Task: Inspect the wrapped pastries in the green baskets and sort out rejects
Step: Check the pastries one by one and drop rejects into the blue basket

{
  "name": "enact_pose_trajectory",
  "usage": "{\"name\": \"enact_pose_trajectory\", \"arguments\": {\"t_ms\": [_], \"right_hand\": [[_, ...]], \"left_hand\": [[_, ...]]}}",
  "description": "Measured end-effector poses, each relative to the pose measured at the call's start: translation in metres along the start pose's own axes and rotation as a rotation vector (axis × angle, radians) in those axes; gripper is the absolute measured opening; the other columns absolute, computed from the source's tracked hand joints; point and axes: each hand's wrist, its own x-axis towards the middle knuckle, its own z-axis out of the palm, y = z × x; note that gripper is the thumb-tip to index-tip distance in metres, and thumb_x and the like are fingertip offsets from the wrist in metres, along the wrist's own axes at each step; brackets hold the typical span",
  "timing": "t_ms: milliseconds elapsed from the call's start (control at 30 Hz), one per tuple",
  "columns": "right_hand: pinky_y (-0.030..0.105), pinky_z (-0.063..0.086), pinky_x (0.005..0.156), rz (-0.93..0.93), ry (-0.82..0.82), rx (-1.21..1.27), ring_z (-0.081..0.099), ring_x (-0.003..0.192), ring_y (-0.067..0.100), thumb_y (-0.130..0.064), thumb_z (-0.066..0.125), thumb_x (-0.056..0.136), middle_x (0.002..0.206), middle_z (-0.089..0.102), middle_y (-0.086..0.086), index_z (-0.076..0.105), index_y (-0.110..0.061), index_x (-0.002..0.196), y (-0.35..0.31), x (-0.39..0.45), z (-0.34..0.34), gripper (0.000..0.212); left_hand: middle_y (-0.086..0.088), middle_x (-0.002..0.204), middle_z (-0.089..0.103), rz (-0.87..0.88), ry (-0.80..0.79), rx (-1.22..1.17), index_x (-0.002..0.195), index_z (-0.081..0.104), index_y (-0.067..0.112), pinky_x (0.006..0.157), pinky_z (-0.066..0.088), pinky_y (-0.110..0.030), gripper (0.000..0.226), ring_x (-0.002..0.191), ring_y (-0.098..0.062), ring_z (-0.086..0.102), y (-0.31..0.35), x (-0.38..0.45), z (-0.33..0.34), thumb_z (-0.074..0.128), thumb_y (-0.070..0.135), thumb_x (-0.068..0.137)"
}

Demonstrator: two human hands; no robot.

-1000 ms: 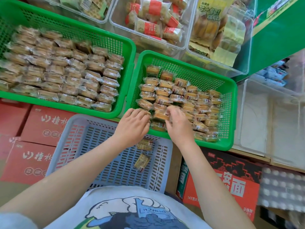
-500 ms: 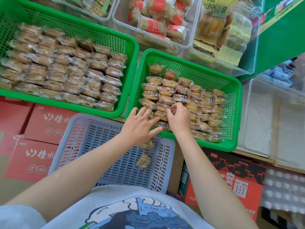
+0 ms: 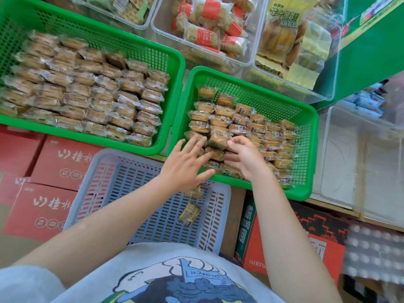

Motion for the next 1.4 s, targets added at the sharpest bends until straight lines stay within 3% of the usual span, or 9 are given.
{"name": "enact_pose_trajectory", "arguments": {"t_ms": [100, 267, 367, 433, 567, 733, 933, 1200, 1400], "right_hand": [[0.034, 0.052, 0.076, -0.113, 0.046, 0.04, 0.059, 0.095, 0.021, -0.019, 0.059, 0.099, 0.106, 0.062, 0.003, 0.06, -0.016, 0.092, -0.003, -0.019, -0.008, 0.008], [0.034, 0.049, 0.075, -0.205, -0.043, 0.5, 0.063, 0.092, 0.021, -0.009, 0.044, 0.103, 0.098, 0.068, 0.006, 0.054, -0.014, 0.087, -0.01, -0.064, -0.018, 0.019], [0.035, 0.052, 0.079, -0.18, -0.092, 0.69, 0.064, 0.088, 0.024, -0.011, 0.039, 0.104, 0.094, 0.068, 0.011, 0.059, -0.007, 0.101, -0.01, -0.09, -0.023, 0.021], [0.035, 0.054, 0.081, -0.166, -0.128, 0.72, 0.065, 0.087, 0.024, -0.013, 0.038, 0.105, 0.095, 0.068, 0.013, 0.06, -0.003, 0.112, -0.008, -0.105, -0.021, 0.025], [0.038, 0.057, 0.086, -0.156, -0.201, 0.725, 0.069, 0.091, 0.026, -0.02, 0.039, 0.105, 0.103, 0.071, 0.016, 0.061, -0.005, 0.119, 0.003, -0.129, -0.011, 0.03], [0.044, 0.049, 0.08, -0.234, -0.264, 0.566, 0.067, 0.084, 0.026, -0.015, 0.034, 0.105, 0.104, 0.071, 0.013, 0.054, -0.015, 0.13, 0.02, -0.149, -0.002, 0.032], [0.033, 0.049, 0.07, -0.282, -0.228, 0.458, 0.064, 0.087, 0.021, -0.042, 0.049, 0.097, 0.105, 0.071, 0.011, 0.064, -0.012, 0.123, 0.036, -0.166, -0.002, 0.042], [0.026, 0.045, 0.06, -0.24, -0.275, 0.484, 0.06, 0.081, 0.018, -0.042, 0.052, 0.094, 0.102, 0.069, 0.01, 0.069, -0.011, 0.119, 0.048, -0.176, 0.0, 0.043], [0.019, 0.04, 0.044, -0.194, -0.369, 0.538, 0.054, 0.054, 0.01, -0.035, 0.043, 0.103, 0.083, 0.064, 0.008, 0.058, -0.005, 0.128, 0.045, -0.186, 0.007, 0.042]], "left_hand": [[-0.004, 0.169, -0.003, 0.008, 0.017, -0.018, 0.158, 0.022, 0.038, 0.123, 0.001, -0.05, 0.073, 0.155, -0.023, -0.009, -0.001, -0.001, 0.001, 0.007, 0.073, 0.096], [0.0, 0.165, 0.024, -0.016, 0.083, -0.198, 0.15, 0.039, 0.036, 0.123, 0.012, -0.045, 0.063, 0.154, -0.022, 0.011, -0.001, -0.004, -0.007, 0.03, 0.068, 0.097], [0.004, 0.141, 0.056, -0.169, 0.051, -1.05, 0.14, 0.051, 0.035, 0.111, 0.04, -0.04, 0.043, 0.131, -0.016, 0.052, 0.006, -0.016, -0.047, 0.058, 0.042, 0.098], [0.004, 0.122, 0.067, -0.163, 0.051, -1.567, 0.134, 0.055, 0.033, 0.098, 0.054, -0.039, 0.04, 0.112, -0.017, 0.066, 0.014, -0.031, -0.073, 0.064, 0.021, 0.097], [-0.002, 0.103, 0.073, -0.06, 0.106, -1.892, 0.116, 0.068, 0.019, 0.074, 0.061, -0.033, 0.025, 0.092, -0.019, 0.07, 0.032, -0.062, -0.095, 0.063, 0.013, 0.092], [-0.007, 0.095, 0.073, -0.173, 0.203, -1.933, 0.104, 0.068, 0.013, 0.057, 0.058, -0.028, 0.012, 0.079, -0.02, 0.069, 0.041, -0.086, -0.094, 0.061, 0.014, 0.095], [-0.008, 0.095, 0.077, -0.25, 0.276, -1.771, 0.097, 0.073, 0.014, 0.064, 0.06, -0.029, 0.008, 0.084, -0.022, 0.073, 0.041, -0.109, -0.09, 0.067, 0.017, 0.094], [-0.015, 0.087, 0.073, -0.046, 0.088, -1.876, 0.082, 0.075, 0.015, 0.055, 0.059, -0.025, 0.007, 0.067, -0.021, 0.071, 0.055, -0.131, -0.103, 0.074, 0.018, 0.076], [-0.013, 0.079, 0.07, 0.028, 0.031, -1.896, 0.086, 0.068, 0.006, 0.054, 0.057, -0.024, 0.014, 0.065, -0.019, 0.069, 0.063, -0.133, -0.109, 0.071, 0.017, 0.079]]}}
